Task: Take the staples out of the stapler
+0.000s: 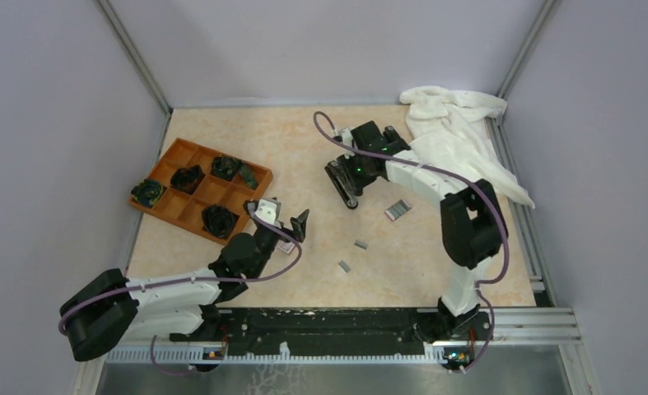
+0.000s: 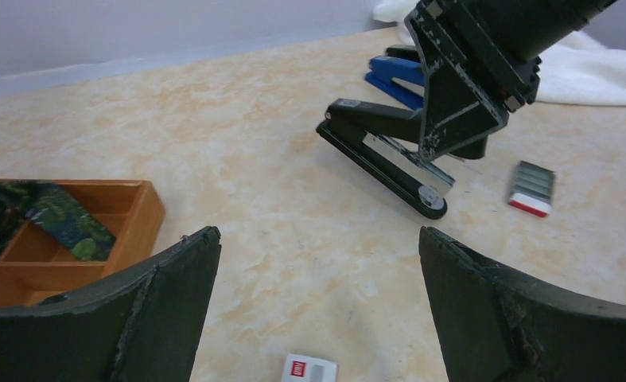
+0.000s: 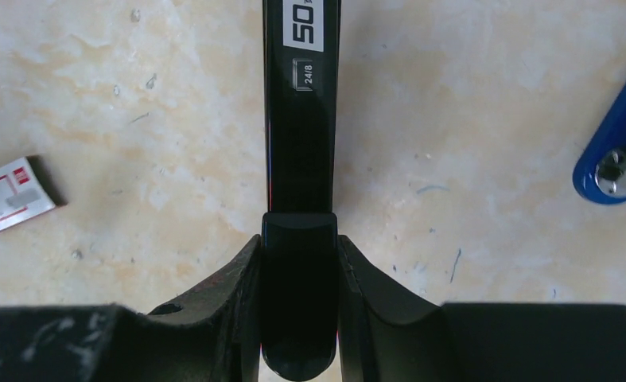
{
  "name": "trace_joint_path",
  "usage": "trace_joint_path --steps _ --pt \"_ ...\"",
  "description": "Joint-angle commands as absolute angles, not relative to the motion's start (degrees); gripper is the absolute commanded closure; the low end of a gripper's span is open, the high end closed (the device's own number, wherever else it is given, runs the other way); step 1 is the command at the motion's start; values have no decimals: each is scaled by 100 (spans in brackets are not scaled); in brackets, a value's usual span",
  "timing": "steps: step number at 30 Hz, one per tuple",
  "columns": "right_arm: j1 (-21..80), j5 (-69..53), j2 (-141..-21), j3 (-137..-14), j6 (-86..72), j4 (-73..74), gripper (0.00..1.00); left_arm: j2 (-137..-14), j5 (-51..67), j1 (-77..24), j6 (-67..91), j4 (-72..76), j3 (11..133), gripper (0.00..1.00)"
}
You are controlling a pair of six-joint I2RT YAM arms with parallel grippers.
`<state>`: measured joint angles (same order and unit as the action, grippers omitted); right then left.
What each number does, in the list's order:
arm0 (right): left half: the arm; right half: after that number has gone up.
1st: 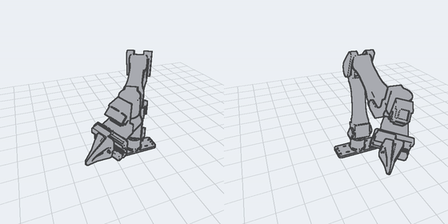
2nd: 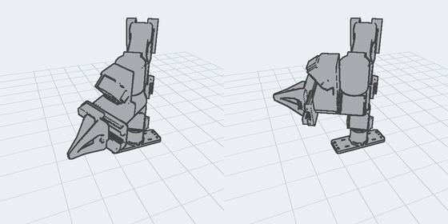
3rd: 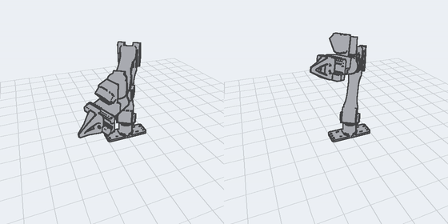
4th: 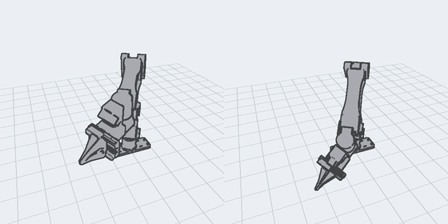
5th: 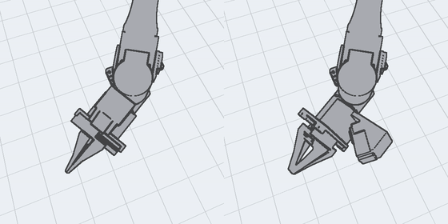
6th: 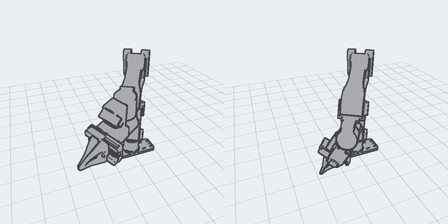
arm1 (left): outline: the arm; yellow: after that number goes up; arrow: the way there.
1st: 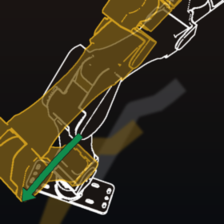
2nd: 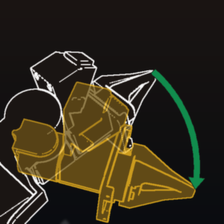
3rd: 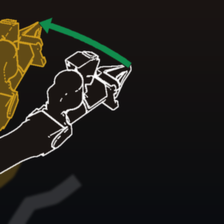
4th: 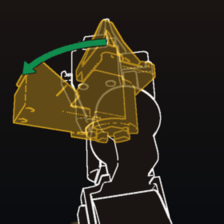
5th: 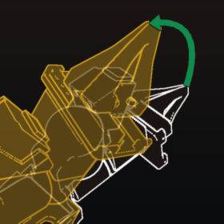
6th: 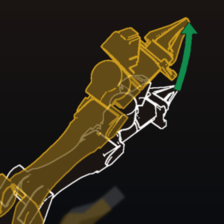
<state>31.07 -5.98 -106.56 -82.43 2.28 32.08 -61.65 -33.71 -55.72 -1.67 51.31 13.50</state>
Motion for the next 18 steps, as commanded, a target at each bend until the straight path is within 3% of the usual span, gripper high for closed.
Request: trace_joint_path --steps 1,9,18 --pt "2563 -1565 -9533 -7631 -62 2096 100 -6067 -2362 -5559 388 5879 1047 1" --pt "1934 -3109 -8266 -6374 -529 1305 100 -6414 -1362 -5555 1624 7289 668 1" --pt "1658 -5005 -7833 -6094 -943 764 100 -6754 -357 -5556 2753 8797 427 1"
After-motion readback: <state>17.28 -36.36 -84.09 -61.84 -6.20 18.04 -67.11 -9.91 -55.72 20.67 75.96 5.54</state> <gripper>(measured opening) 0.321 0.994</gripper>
